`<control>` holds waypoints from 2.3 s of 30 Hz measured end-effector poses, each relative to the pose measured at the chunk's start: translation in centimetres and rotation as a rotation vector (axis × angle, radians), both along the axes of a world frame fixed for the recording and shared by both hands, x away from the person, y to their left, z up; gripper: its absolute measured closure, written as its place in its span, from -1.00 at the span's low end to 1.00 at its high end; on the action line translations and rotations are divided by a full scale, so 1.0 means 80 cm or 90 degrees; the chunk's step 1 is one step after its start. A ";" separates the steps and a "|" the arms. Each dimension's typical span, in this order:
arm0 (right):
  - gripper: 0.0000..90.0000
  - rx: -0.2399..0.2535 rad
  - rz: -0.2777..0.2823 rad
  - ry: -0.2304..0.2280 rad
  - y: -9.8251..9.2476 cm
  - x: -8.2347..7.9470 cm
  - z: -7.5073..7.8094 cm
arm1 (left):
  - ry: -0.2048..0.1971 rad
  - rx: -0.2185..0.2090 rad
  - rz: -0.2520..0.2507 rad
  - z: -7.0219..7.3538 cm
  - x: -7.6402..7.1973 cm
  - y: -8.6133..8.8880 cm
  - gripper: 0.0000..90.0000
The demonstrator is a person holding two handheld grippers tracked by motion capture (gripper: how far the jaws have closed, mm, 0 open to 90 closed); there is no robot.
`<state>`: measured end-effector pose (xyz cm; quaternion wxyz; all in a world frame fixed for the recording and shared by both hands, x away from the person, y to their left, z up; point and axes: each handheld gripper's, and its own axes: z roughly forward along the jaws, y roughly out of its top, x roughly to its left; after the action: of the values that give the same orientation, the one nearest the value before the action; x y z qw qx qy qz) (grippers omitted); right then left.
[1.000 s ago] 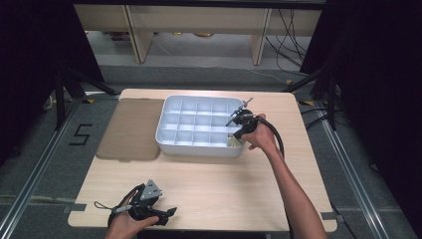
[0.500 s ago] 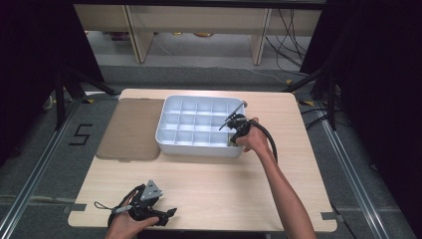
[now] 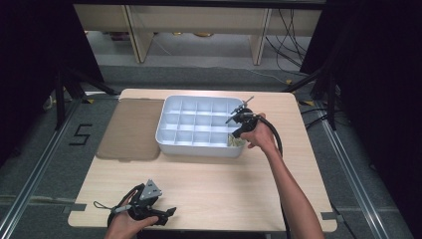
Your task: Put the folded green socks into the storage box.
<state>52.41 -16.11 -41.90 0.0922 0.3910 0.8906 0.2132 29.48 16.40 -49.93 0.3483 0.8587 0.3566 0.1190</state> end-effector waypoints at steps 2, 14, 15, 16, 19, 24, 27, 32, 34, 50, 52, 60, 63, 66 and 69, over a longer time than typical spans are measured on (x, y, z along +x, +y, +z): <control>0.76 0.032 -0.013 -0.007 -0.003 -0.005 0.011 | 0.000 0.001 0.005 0.000 0.000 0.000 -0.59; 0.52 0.078 -0.022 -0.028 -0.018 -0.017 0.032 | 0.004 -0.001 0.012 0.000 0.000 0.001 -0.59; 0.51 0.079 -0.023 -0.027 -0.019 -0.019 0.033 | 0.004 -0.002 0.013 0.000 0.000 0.000 -0.59; 0.49 0.080 -0.023 -0.029 -0.020 -0.019 0.035 | 0.004 -0.002 0.013 0.000 0.000 0.000 -0.59; 0.44 0.088 -0.023 -0.028 -0.022 -0.022 0.038 | 0.003 -0.003 0.006 0.000 0.000 0.001 -0.59; 0.30 0.105 -0.015 -0.038 -0.026 -0.036 0.050 | 0.002 0.001 0.008 0.000 0.001 0.001 -0.59; 0.25 0.108 -0.016 -0.030 -0.028 -0.045 0.056 | 0.005 -0.001 0.014 0.000 0.000 0.001 -0.59; 0.17 0.105 -0.006 -0.030 -0.031 -0.060 0.063 | 0.009 -0.001 0.012 0.000 0.000 0.001 -0.59; 0.15 0.102 0.002 -0.024 -0.032 -0.065 0.063 | 0.006 0.001 0.007 0.000 0.001 0.001 -0.59; 0.03 0.132 0.019 -0.003 -0.046 -0.112 0.049 | 0.001 0.006 0.011 -0.001 0.003 0.004 -0.59; 0.02 0.140 0.021 0.001 -0.047 -0.118 0.044 | 0.001 0.008 0.011 -0.001 0.003 0.004 -0.59; -0.04 0.150 0.026 0.009 -0.052 -0.137 0.019 | -0.001 0.008 0.013 -0.001 0.003 0.006 -0.59; -0.05 0.154 0.031 0.018 -0.052 -0.145 0.011 | 0.005 0.007 0.012 -0.001 0.004 0.006 -0.59; -0.08 0.149 0.032 0.013 -0.052 -0.151 0.004 | 0.010 -0.001 0.020 -0.002 0.003 0.006 -0.59; -0.09 0.159 0.024 0.028 -0.049 -0.158 0.001 | 0.007 -0.002 0.027 -0.002 0.004 0.006 -0.59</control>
<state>39.77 -20.06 -41.81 0.0190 0.3869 0.8664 0.3152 29.77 16.85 -50.10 0.3451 0.8510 0.3768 0.1216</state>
